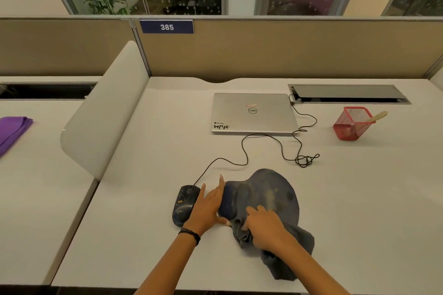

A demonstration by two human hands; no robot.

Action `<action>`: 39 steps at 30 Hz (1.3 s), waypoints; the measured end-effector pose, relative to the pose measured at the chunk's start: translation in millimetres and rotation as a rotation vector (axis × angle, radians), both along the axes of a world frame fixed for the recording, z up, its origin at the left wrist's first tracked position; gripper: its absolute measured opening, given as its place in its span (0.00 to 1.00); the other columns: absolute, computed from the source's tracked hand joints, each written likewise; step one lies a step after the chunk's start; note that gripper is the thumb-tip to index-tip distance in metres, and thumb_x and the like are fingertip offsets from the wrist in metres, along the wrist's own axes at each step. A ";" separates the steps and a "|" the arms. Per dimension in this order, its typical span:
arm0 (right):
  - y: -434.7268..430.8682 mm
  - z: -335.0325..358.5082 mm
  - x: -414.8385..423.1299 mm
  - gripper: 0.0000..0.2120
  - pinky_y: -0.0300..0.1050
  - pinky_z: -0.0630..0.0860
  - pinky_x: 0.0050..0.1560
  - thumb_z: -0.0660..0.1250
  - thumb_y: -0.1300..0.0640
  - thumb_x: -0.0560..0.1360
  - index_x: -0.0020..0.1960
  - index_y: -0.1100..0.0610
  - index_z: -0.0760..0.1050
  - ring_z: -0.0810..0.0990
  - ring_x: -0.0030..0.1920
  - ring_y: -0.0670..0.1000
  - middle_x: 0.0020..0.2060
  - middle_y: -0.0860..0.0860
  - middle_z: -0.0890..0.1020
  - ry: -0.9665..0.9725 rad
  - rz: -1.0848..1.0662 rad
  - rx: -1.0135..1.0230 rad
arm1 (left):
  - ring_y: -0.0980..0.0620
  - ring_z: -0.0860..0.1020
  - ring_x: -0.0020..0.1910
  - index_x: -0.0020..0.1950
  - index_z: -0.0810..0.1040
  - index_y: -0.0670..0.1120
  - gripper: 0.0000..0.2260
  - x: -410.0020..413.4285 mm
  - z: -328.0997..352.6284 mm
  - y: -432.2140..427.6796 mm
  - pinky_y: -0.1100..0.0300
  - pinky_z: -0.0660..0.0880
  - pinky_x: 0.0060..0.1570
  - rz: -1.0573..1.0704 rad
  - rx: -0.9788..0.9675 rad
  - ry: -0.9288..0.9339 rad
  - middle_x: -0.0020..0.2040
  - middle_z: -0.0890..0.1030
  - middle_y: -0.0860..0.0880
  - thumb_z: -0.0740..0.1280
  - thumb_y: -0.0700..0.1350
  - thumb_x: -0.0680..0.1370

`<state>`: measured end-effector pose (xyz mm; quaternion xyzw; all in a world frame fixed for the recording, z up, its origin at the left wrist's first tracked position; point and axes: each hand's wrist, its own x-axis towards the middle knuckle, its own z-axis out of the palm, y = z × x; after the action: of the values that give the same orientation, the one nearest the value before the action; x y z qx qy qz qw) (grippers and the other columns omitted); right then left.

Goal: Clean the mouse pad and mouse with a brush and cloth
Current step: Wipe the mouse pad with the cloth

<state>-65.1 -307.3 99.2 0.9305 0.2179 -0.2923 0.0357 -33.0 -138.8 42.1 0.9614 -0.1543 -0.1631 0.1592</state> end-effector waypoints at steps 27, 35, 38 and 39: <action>-8.5 -4.3 44.2 0.24 0.50 0.70 0.57 0.62 0.58 0.75 0.69 0.46 0.65 0.71 0.61 0.59 0.67 0.54 0.65 -0.007 -0.142 0.048 | 0.51 0.56 0.75 0.77 0.43 0.48 0.44 4.7 -8.6 2.7 0.45 0.38 0.74 -0.050 0.095 -0.002 0.78 0.50 0.51 0.67 0.60 0.72; -22.6 16.9 49.6 0.25 0.49 0.72 0.61 0.62 0.62 0.72 0.67 0.45 0.69 0.74 0.61 0.56 0.63 0.52 0.74 0.244 -0.128 0.106 | 0.52 0.54 0.76 0.77 0.44 0.48 0.43 3.6 -6.0 1.2 0.45 0.39 0.75 -0.041 0.075 0.026 0.78 0.49 0.51 0.67 0.59 0.73; -21.7 10.6 71.0 0.25 0.49 0.73 0.59 0.61 0.59 0.74 0.71 0.48 0.62 0.69 0.63 0.58 0.67 0.55 0.66 -0.074 -0.295 0.205 | 0.52 0.54 0.76 0.77 0.44 0.49 0.42 3.6 -5.6 0.7 0.46 0.38 0.74 -0.033 0.061 0.027 0.78 0.50 0.51 0.67 0.59 0.73; -19.6 6.0 75.4 0.27 0.50 0.73 0.58 0.61 0.59 0.74 0.72 0.49 0.60 0.67 0.64 0.59 0.67 0.56 0.64 -0.122 -0.332 0.235 | 0.52 0.54 0.76 0.77 0.44 0.49 0.43 3.9 -5.0 0.5 0.46 0.38 0.74 -0.032 0.063 0.028 0.78 0.49 0.51 0.67 0.59 0.73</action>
<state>10.2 -326.9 105.2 0.9674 0.0915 -0.2098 -0.1084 -29.1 -138.3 37.0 0.9610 -0.1623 -0.1836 0.1284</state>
